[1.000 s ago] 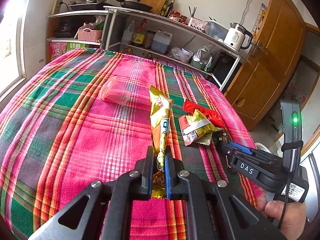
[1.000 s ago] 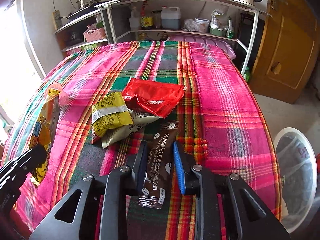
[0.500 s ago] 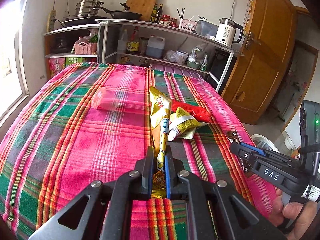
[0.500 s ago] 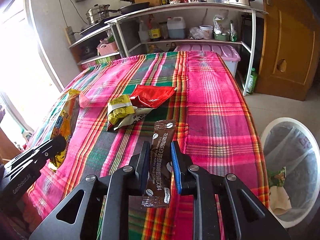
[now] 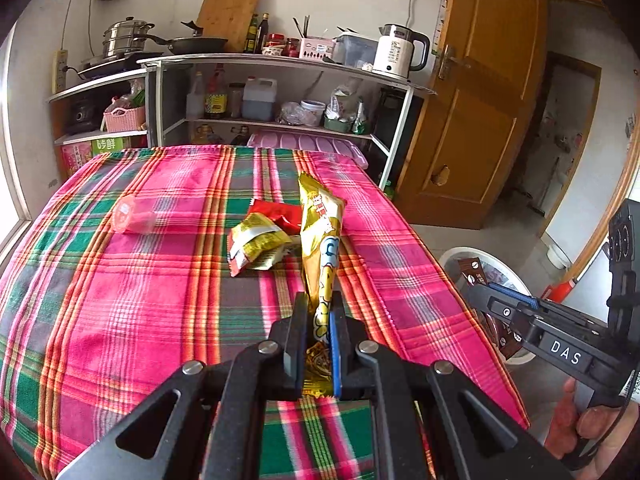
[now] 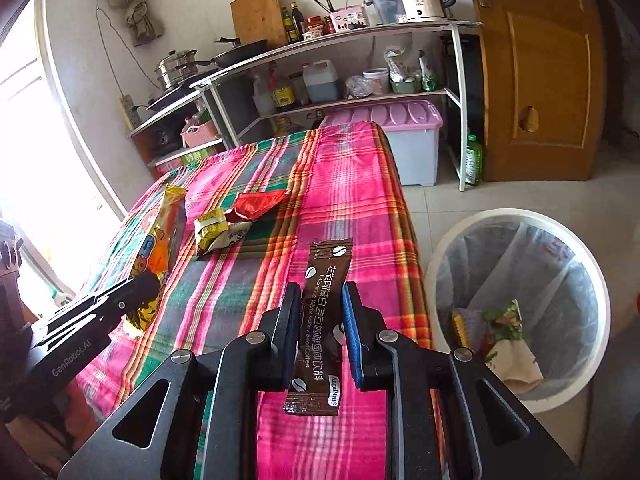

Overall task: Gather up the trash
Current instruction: 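Carry both wrappers over the bin and open both tools to drop them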

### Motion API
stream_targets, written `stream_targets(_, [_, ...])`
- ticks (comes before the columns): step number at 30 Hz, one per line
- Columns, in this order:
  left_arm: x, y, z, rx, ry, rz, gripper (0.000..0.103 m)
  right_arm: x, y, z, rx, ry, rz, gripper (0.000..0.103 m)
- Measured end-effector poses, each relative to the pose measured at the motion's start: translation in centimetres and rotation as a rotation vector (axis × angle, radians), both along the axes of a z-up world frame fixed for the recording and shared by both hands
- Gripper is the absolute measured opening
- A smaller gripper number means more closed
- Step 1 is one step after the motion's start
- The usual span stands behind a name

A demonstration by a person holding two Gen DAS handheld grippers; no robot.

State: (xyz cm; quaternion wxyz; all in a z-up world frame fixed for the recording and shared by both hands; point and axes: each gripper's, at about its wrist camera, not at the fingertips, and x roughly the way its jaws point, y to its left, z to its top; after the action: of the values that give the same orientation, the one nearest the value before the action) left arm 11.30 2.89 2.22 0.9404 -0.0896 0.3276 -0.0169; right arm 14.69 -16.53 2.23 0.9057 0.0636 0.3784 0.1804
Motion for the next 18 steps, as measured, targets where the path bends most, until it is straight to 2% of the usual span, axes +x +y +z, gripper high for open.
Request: stream_targets(18, [3.1,-10.3,0.4,0.016,0.012,-0.222,0.010,-1.0,-10.3,-0.5,0.047,-0.001,-0.191,0.022])
